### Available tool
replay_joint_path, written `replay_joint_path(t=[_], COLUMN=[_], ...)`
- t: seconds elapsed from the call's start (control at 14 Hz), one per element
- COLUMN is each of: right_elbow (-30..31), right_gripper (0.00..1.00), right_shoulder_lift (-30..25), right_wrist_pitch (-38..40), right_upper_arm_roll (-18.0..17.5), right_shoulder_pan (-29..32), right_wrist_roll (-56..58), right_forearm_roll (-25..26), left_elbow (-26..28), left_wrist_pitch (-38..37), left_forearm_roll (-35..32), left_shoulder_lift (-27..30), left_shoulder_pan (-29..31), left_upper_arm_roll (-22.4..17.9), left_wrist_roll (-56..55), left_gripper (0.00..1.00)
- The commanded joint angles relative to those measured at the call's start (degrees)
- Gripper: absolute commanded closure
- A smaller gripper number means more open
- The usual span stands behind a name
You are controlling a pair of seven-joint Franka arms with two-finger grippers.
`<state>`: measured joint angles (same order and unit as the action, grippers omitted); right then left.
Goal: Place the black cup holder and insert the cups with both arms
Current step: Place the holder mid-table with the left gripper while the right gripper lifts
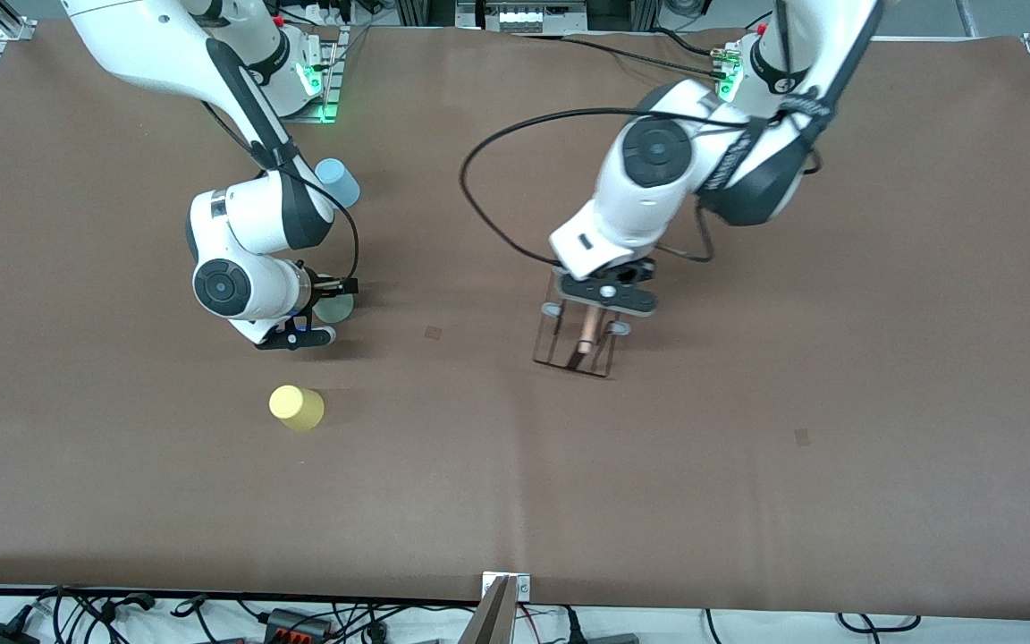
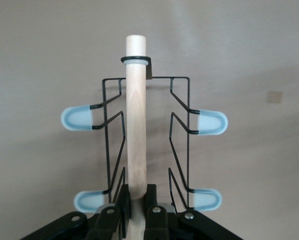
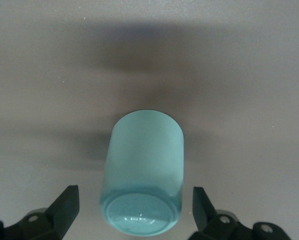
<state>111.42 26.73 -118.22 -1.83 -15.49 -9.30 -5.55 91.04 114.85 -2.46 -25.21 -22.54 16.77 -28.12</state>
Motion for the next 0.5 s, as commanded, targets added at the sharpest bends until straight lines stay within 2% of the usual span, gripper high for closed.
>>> replay_joint_path(t=[0.0, 0.14, 0.29, 0.43], right_elbow=[0.64, 0.37, -0.94, -6.36], right_gripper=[0.21, 0.46, 0.64, 0.71], right_shoulder_lift=[-0.01, -0.01, -0.53, -1.06], right_wrist_pitch=[-0.52, -0.25, 1.32, 7.71], right_upper_arm_roll=[-0.37, -0.28, -0.28, -0.28], right_shoulder_pan=[0.28, 0.46, 0.20, -0.07], right_wrist_roll=[-0.55, -0.63, -0.55, -0.55], right_forearm_roll=[-0.95, -0.87, -0.87, -0.87], left_elbow=[-6.48, -7.46, -7.46, -7.55], left_wrist_pitch=[-1.65, -1.56, -1.47, -1.30], left_forearm_roll=[-0.17, -0.09, 0.00, -0.09], left_shoulder_lift=[-4.49, -5.64, -5.73, -6.51], left_shoulder_pan=[-4.16, -6.19, -6.29, -7.24], left_upper_arm_roll=[-0.34, -0.34, -0.34, -0.34], left_wrist_roll=[-5.87, -8.96, -11.42, -14.58], left_gripper=[1.00, 1.00, 1.00, 1.00])
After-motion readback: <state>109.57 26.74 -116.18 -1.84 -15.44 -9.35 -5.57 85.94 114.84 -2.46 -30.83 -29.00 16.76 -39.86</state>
